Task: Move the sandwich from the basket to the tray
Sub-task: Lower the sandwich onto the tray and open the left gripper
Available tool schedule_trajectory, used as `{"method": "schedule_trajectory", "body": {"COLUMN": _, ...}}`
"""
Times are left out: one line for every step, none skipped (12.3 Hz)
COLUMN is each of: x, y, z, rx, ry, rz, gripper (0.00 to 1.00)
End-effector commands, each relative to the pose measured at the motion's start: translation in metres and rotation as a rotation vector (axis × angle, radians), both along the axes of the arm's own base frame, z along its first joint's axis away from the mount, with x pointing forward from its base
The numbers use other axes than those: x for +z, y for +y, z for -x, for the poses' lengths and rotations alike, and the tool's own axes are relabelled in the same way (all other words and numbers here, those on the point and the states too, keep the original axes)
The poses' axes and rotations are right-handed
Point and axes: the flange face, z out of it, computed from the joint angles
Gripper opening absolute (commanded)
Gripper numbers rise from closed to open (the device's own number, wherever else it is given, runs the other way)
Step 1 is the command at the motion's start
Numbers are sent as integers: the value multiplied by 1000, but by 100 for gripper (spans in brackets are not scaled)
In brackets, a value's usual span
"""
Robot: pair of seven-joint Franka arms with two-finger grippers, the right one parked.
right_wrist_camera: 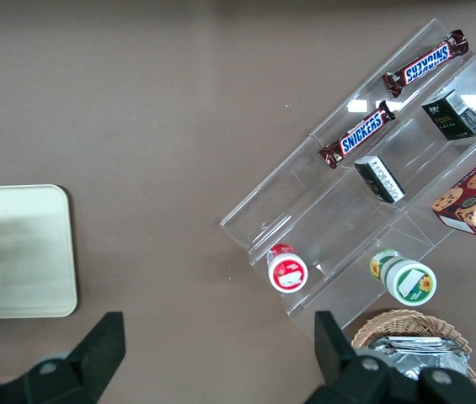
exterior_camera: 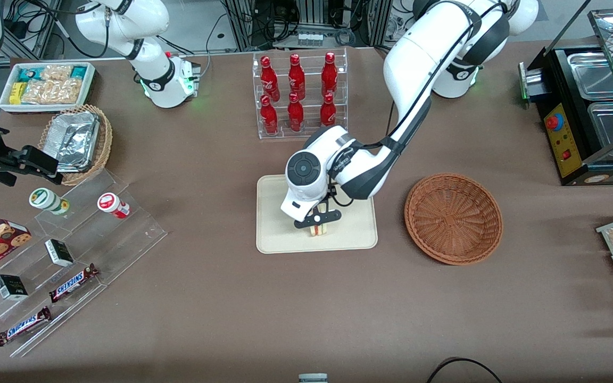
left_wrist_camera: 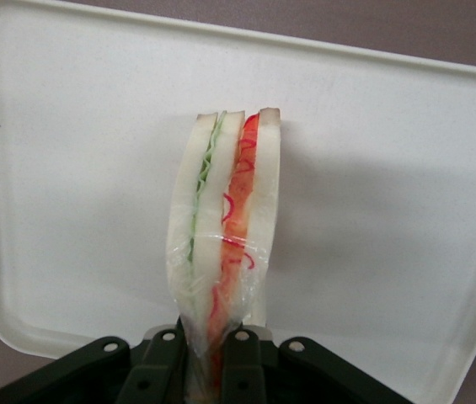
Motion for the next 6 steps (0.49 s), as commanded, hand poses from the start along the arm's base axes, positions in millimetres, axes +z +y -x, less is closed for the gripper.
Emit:
{"method": "schedule_trajectory", "body": {"x": 8, "y": -1, "z": 0, "rx": 6, "ry": -9, "rz": -21, "gripper": 2}}
{"method": "schedule_trajectory", "body": {"x": 5, "y": 0, "z": 1, "rx": 4, "ry": -7, "rz": -25, "gripper": 2}}
{"method": "schedule_trajectory", "body": {"x": 1, "y": 0, "z": 3, "rx": -2, "ry": 0, "rz": -33, "gripper": 2}}
{"method": "schedule_trajectory", "body": {"x": -6, "y": 2, "z": 8, "rx": -9, "ry": 11, "rz": -44, "gripper": 2}}
{"method": "schedule_trajectory", "body": {"x": -10, "y": 3, "z": 11, "rx": -18, "ry": 12, "rz": -55, "gripper": 2}}
{"method": "schedule_trajectory", "body": {"x": -12, "y": 2, "z": 12, "rx": -37, "ry": -3, "rz": -75, "gripper": 2}}
